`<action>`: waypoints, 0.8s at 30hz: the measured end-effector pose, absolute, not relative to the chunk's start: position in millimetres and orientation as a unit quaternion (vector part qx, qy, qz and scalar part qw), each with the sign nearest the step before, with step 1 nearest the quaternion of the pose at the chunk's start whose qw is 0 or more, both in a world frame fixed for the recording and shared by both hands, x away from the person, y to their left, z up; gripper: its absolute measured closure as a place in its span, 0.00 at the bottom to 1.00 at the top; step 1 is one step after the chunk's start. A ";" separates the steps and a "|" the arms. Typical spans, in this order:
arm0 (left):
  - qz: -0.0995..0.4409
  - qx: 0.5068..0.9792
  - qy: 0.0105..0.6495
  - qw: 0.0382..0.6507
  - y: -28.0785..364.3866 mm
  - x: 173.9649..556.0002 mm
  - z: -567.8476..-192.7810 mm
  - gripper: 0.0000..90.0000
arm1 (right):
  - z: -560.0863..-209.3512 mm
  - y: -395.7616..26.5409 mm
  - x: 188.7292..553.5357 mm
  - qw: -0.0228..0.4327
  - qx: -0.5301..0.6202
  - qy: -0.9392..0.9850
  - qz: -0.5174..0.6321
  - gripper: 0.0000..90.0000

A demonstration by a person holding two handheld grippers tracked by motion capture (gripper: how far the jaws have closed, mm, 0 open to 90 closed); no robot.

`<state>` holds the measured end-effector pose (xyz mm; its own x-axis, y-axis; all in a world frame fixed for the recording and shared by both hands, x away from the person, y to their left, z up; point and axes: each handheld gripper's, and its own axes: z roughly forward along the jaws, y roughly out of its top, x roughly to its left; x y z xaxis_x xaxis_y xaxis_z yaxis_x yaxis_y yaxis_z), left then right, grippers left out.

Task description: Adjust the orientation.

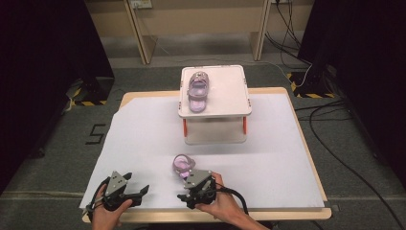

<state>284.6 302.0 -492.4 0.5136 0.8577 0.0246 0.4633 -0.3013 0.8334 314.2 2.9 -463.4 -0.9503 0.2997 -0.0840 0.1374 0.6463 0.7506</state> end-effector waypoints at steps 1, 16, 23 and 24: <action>0.243 0.769 0.429 0.406 302.0 284.6 -492.4 0.19 | -463.6 3.0 313.7 0.106 0.117 0.903 0.399 0.44; 0.243 0.771 0.428 0.404 301.6 283.8 -492.1 0.19 | -472.1 -19.8 304.5 0.204 0.159 0.892 0.370 0.28; 0.242 0.771 0.429 0.403 301.5 284.0 -492.5 0.19 | -474.3 -23.5 307.9 0.196 0.161 0.899 0.357 0.29; 0.242 0.771 0.429 0.403 301.7 284.1 -492.5 0.19 | -474.3 -24.3 308.7 0.193 0.162 0.899 0.358 0.29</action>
<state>284.1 301.7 -492.5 0.5137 0.8575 0.0274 0.4664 -0.3059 0.8300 308.7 -24.3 -474.3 -0.8733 0.4292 -0.2305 0.1532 0.6911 0.7064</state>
